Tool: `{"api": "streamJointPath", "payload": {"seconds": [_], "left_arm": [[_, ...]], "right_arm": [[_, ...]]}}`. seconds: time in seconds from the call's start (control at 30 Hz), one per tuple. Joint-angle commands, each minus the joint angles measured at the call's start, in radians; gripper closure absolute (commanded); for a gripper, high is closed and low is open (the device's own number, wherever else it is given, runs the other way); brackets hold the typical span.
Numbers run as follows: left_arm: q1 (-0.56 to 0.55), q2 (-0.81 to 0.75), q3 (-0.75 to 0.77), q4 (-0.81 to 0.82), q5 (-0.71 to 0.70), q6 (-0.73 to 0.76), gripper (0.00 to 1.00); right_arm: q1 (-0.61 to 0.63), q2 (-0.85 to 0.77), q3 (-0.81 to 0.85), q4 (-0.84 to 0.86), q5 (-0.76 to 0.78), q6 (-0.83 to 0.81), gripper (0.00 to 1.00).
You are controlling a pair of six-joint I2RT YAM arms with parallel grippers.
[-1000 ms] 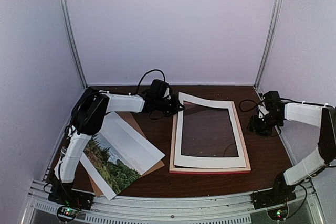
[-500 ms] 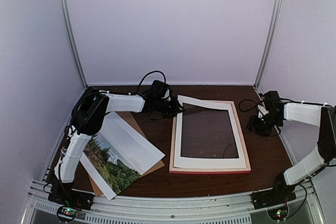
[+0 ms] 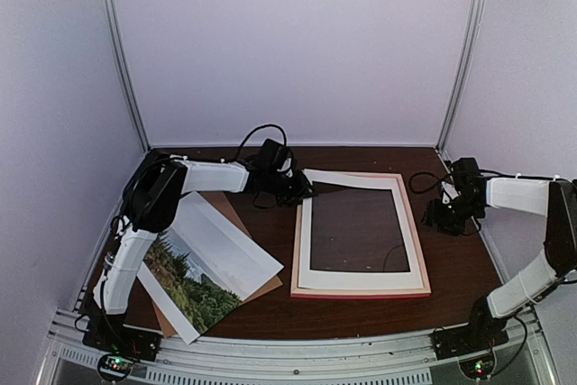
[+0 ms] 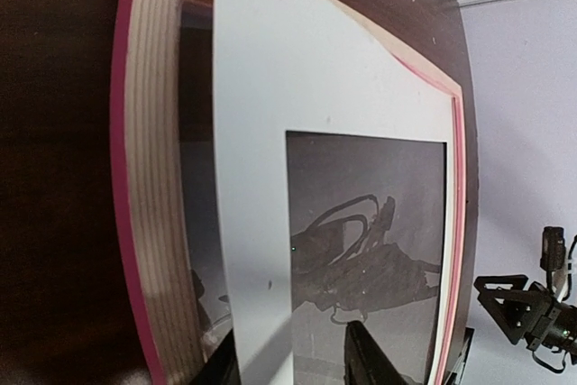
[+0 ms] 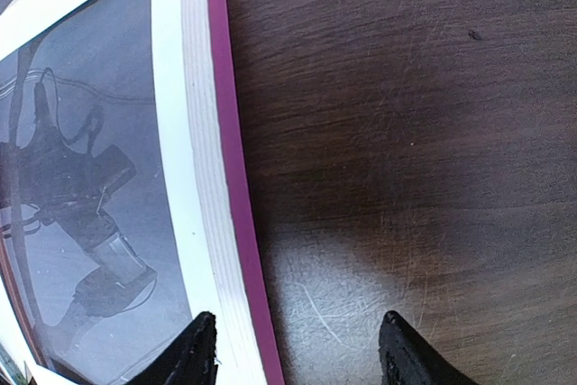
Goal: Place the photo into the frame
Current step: Place the mat board on the glass panel.
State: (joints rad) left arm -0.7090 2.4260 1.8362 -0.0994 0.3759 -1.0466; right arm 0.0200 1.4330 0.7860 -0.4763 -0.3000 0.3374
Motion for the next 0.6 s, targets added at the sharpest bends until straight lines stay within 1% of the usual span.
{"api": "streamJointPath", "payload": {"seconds": [0.0,0.23,0.57], "left_arm": [[-0.009,-0.01,0.048,-0.04,0.009,0.049,0.62],[-0.015,0.0,0.071,-0.083,0.014,0.072,0.52],[-0.026,0.027,0.135,-0.16,0.023,0.122,0.46]], "right_arm": [[0.0,0.003,-0.005,0.016,-0.011,0.001,0.39],[0.004,0.011,-0.004,0.022,-0.015,0.004,0.39],[0.009,0.016,-0.014,0.034,-0.017,0.008,0.39]]}}
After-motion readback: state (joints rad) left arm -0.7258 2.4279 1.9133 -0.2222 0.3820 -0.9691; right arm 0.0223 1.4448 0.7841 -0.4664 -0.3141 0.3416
